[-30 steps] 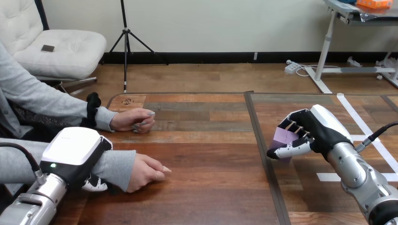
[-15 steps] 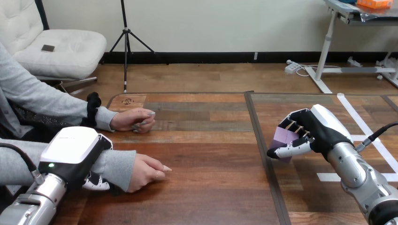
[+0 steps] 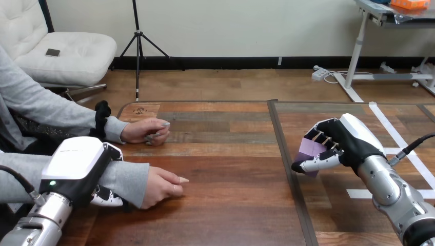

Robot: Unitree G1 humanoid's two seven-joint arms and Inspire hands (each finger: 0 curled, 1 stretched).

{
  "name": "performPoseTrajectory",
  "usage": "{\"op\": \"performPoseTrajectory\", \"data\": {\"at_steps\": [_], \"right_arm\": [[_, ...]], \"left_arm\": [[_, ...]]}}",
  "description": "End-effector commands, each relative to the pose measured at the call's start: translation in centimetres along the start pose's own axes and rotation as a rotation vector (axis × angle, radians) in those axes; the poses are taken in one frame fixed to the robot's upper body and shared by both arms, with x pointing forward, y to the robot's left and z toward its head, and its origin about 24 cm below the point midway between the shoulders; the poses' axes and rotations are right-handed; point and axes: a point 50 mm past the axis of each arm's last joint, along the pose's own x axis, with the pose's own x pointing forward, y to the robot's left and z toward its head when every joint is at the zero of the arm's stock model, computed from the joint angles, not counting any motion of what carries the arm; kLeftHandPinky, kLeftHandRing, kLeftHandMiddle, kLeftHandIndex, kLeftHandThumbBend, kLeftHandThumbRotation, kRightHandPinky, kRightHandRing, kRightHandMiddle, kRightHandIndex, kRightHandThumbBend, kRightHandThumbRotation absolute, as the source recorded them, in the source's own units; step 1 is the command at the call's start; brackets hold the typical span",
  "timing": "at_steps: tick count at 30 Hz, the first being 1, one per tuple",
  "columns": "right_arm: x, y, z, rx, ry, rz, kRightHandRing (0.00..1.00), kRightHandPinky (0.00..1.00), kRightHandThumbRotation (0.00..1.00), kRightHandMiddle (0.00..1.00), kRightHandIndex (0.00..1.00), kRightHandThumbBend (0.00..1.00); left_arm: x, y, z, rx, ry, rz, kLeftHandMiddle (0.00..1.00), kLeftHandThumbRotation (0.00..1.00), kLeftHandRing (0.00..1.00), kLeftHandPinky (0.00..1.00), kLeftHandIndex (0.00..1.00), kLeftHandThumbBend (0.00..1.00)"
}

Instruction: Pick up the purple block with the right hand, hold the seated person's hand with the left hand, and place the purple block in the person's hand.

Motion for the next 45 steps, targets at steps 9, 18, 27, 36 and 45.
{"op": "performPoseTrajectory", "data": {"at_steps": [9,18,27,36,45], "right_arm": [[1.1,-2.9,2.8,0.015,-0.107,-0.105,0.44,0.40,0.00,0.48,0.49,0.72],[1.2,-2.7,3.1,0.020,-0.118,-0.106,0.44,0.39,0.00,0.48,0.49,0.72],[1.3,-2.6,3.5,0.026,-0.136,-0.103,0.44,0.39,0.00,0.47,0.48,0.72],[1.3,-2.5,3.8,0.033,-0.154,-0.108,0.44,0.40,0.00,0.47,0.48,0.73],[1.3,-2.3,4.2,0.043,-0.172,-0.108,0.43,0.40,0.00,0.47,0.48,0.73]], "left_arm": [[1.7,2.5,1.7,-0.108,-0.050,0.243,0.30,0.00,0.25,0.19,0.31,0.79],[1.9,3.1,2.2,-0.111,-0.058,0.277,0.29,0.00,0.24,0.19,0.31,0.74],[2.1,3.7,2.7,-0.128,-0.079,0.333,0.30,0.00,0.24,0.19,0.31,0.74],[2.4,4.2,3.3,-0.138,-0.102,0.373,0.29,0.00,0.24,0.18,0.31,0.74],[2.6,4.7,3.8,-0.168,-0.116,0.402,0.29,0.00,0.23,0.17,0.30,0.74]]}}
